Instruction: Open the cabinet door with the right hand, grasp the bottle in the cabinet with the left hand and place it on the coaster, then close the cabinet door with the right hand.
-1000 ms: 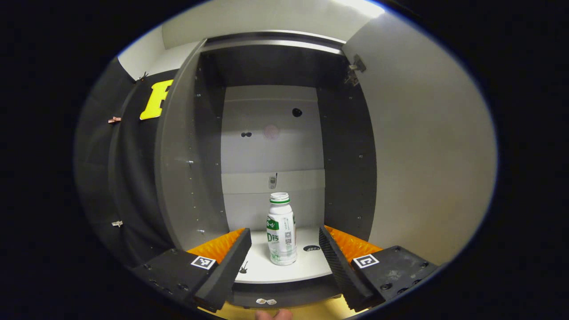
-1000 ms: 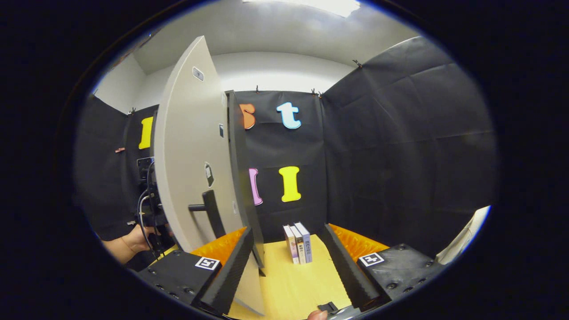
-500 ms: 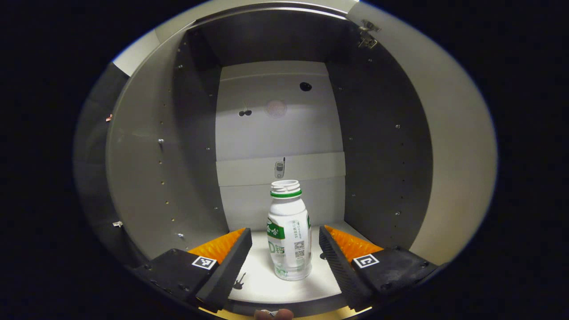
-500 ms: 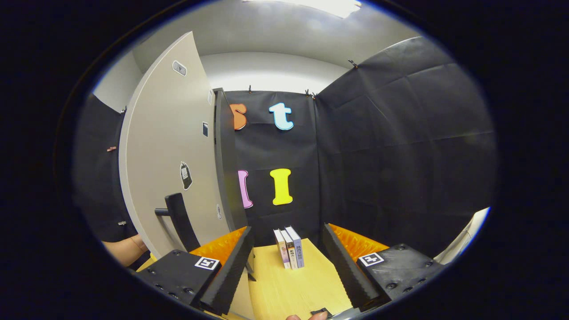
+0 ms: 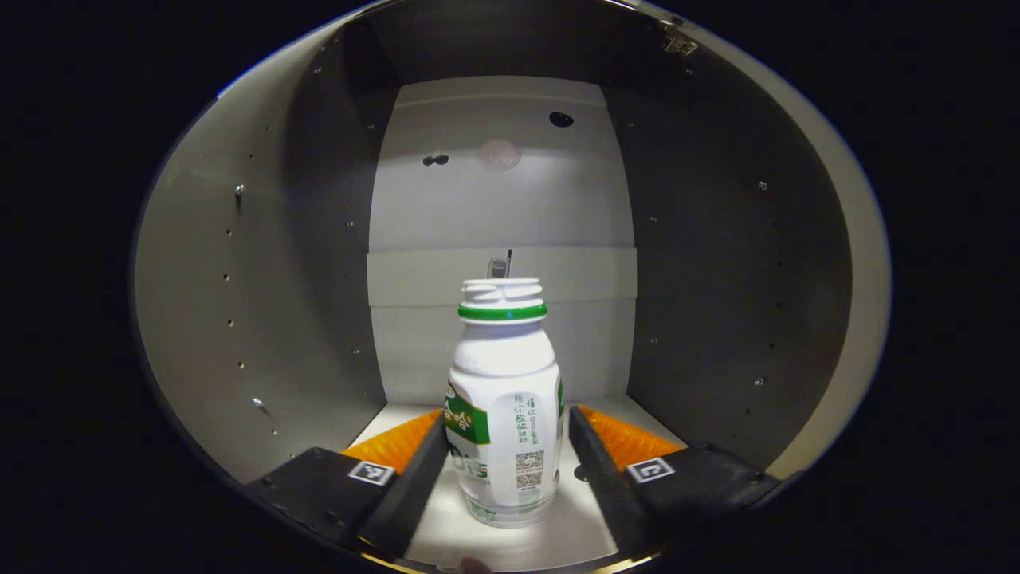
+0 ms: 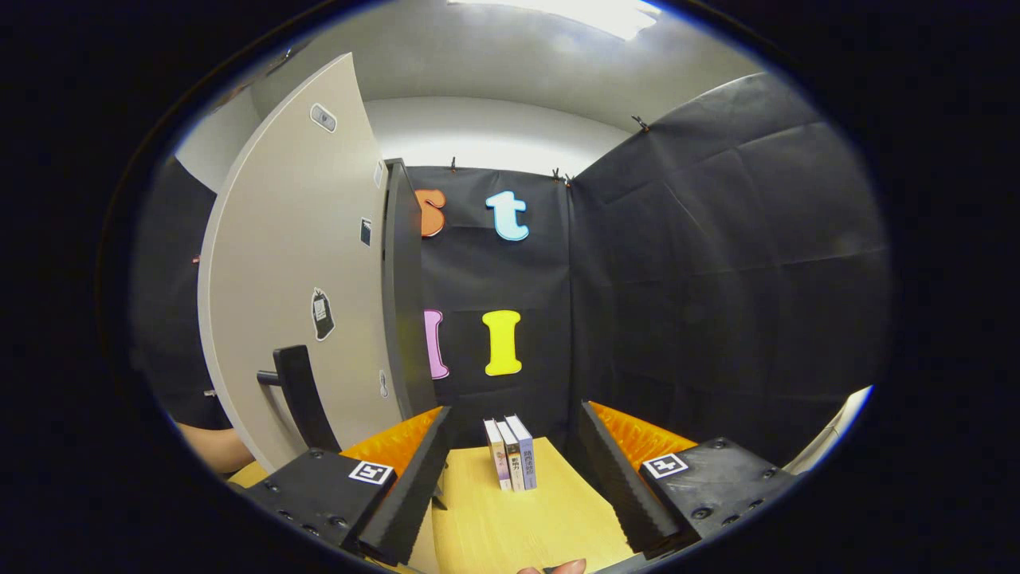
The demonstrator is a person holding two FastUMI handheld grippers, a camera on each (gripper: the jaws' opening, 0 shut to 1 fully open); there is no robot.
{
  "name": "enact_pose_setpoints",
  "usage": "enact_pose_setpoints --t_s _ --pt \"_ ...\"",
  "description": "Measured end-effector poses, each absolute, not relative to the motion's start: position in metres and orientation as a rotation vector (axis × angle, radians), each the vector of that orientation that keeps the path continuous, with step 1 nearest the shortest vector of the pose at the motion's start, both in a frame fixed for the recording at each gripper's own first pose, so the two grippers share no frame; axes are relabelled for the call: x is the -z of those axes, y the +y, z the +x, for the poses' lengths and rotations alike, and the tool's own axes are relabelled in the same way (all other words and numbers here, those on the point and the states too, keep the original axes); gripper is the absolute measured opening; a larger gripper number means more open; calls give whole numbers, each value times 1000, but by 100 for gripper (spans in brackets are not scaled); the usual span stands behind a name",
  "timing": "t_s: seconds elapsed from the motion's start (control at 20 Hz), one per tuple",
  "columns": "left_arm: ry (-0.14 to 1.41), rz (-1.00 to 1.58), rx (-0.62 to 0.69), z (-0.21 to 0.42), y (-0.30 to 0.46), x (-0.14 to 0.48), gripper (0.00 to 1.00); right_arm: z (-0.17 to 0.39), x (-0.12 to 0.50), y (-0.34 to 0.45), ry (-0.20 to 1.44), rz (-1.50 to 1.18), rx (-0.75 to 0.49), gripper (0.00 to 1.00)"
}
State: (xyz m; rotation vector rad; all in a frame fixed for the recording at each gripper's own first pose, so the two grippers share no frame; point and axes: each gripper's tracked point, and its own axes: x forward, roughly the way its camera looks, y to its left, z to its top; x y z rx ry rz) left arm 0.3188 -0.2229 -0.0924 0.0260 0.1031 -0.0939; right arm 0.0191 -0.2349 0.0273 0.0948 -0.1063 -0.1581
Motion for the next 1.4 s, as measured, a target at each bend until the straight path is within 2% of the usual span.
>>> enact_pose_setpoints --t_s 0.05,0.1,0.45,1.0,1.4 --pt "100 24 103 318 -224 92 81 21 -28 -237 -108 102 160 97" --pt "98 24 106 317 -225 91 80 22 -28 -238 -107 110 164 97" --pt "67 15 123 285 -214 70 79 25 -28 -239 -115 135 172 97" --pt "14 -6 74 175 -133 43 79 35 -11 -234 -78 114 172 98" --pt "-33 11 14 98 -59 81 79 37 -15 -236 -102 108 194 97"
